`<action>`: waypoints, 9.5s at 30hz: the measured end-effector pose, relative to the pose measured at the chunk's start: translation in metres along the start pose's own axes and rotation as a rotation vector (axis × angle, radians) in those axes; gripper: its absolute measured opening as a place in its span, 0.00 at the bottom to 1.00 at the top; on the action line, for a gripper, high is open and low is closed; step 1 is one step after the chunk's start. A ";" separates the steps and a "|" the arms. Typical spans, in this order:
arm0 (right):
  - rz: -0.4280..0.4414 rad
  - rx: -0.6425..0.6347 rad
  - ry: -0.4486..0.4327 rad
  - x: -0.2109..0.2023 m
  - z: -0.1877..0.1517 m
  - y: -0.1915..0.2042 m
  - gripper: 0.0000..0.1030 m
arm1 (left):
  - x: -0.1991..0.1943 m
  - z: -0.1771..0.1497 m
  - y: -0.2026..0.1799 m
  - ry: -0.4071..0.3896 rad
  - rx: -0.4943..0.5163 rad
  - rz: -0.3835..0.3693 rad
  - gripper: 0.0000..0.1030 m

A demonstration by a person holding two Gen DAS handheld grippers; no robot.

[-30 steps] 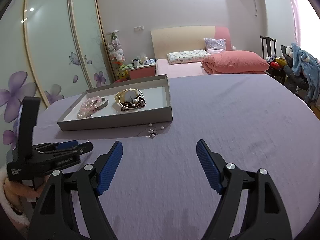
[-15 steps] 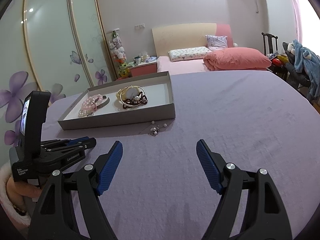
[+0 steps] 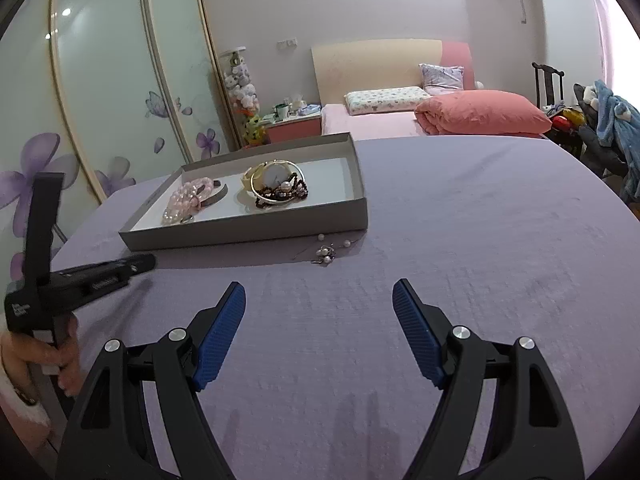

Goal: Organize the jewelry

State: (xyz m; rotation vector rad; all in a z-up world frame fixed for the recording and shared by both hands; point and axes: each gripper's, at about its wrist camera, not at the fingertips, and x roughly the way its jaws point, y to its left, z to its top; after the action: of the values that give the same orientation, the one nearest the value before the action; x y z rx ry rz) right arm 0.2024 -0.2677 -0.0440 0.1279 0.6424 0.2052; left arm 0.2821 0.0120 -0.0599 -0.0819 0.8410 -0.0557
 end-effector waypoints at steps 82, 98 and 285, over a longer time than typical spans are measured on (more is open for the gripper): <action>0.078 -0.036 0.008 -0.007 0.024 0.037 0.06 | -0.073 -0.036 0.054 -0.126 -0.086 -0.092 0.13; 0.094 -0.052 -0.080 -0.037 0.029 0.046 0.06 | -0.106 -0.043 0.041 -0.180 -0.051 -0.135 0.13; -0.018 -0.084 -0.287 -0.055 -0.006 0.080 0.98 | -0.152 -0.069 0.035 -0.478 0.003 -0.001 0.96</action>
State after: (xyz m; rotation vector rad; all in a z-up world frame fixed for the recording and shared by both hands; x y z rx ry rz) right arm 0.1441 -0.2025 -0.0020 0.0688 0.3489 0.1915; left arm 0.1299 0.0555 0.0035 -0.0879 0.3629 -0.0358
